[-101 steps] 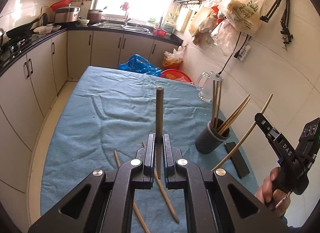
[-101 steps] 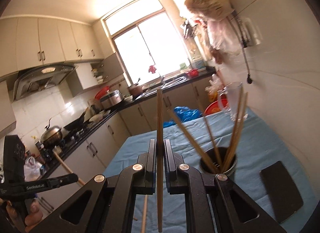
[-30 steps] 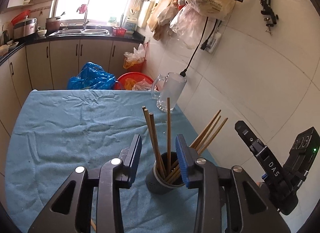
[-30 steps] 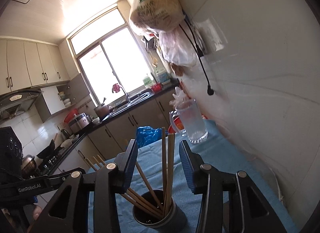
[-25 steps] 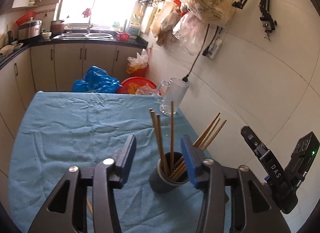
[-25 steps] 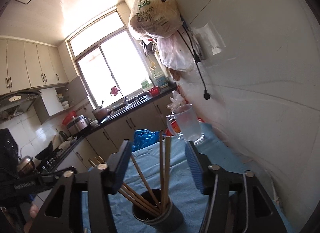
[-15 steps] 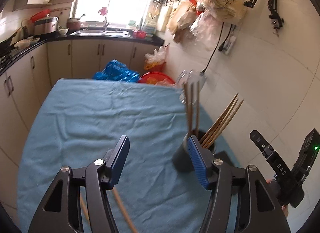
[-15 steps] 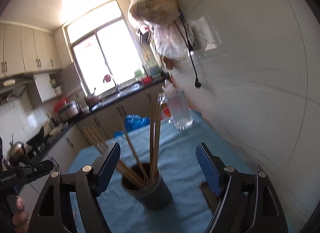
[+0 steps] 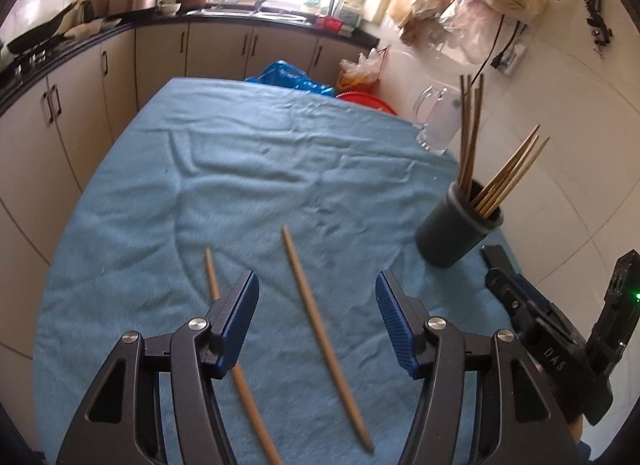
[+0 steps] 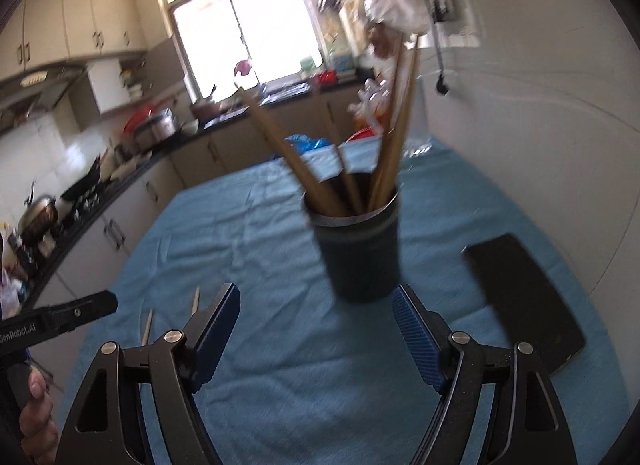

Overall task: Organize utensils
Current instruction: 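Move both grippers back over the last two chopsticks on the towel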

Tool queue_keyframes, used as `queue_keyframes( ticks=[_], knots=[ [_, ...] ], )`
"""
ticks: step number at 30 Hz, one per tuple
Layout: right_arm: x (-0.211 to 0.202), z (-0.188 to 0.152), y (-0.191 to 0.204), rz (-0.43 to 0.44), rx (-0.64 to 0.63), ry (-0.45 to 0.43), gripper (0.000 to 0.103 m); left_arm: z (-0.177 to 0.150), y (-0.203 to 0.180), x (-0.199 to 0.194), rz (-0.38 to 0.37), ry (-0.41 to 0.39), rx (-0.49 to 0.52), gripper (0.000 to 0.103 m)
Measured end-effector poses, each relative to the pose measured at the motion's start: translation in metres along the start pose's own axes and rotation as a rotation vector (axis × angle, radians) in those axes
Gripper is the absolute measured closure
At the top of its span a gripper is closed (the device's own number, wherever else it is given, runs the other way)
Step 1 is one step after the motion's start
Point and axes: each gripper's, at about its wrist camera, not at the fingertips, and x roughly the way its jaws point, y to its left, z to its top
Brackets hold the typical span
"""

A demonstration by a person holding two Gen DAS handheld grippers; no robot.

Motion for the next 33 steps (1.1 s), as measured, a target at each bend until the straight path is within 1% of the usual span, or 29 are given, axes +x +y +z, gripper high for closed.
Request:
queue_keyframes(
  ticks=[4,8,14,24,33],
  knots=[
    [0.011,-0.014,0.015,0.012,-0.031,0.059,0.02,-0.012,0.01,0.003,0.011,0.02,-0.015,0.043],
    [0.016,-0.025,0.028,0.016,-0.064,0.089,0.02,-0.019,0.019,0.006,0.015,0.037,-0.032,0.043],
    [0.019,-0.033,0.04,0.016,-0.098,0.107,0.02,-0.026,0.03,0.012,0.019,0.059,-0.057,0.043],
    [0.024,-0.036,0.044,0.016,-0.105,0.123,0.02,-0.03,0.048,0.021,0.04,0.094,-0.105,0.043],
    [0.023,-0.036,0.039,0.039,-0.087,0.12,0.02,-0.028,0.072,0.034,0.079,0.17,-0.194,0.043]
  ],
)
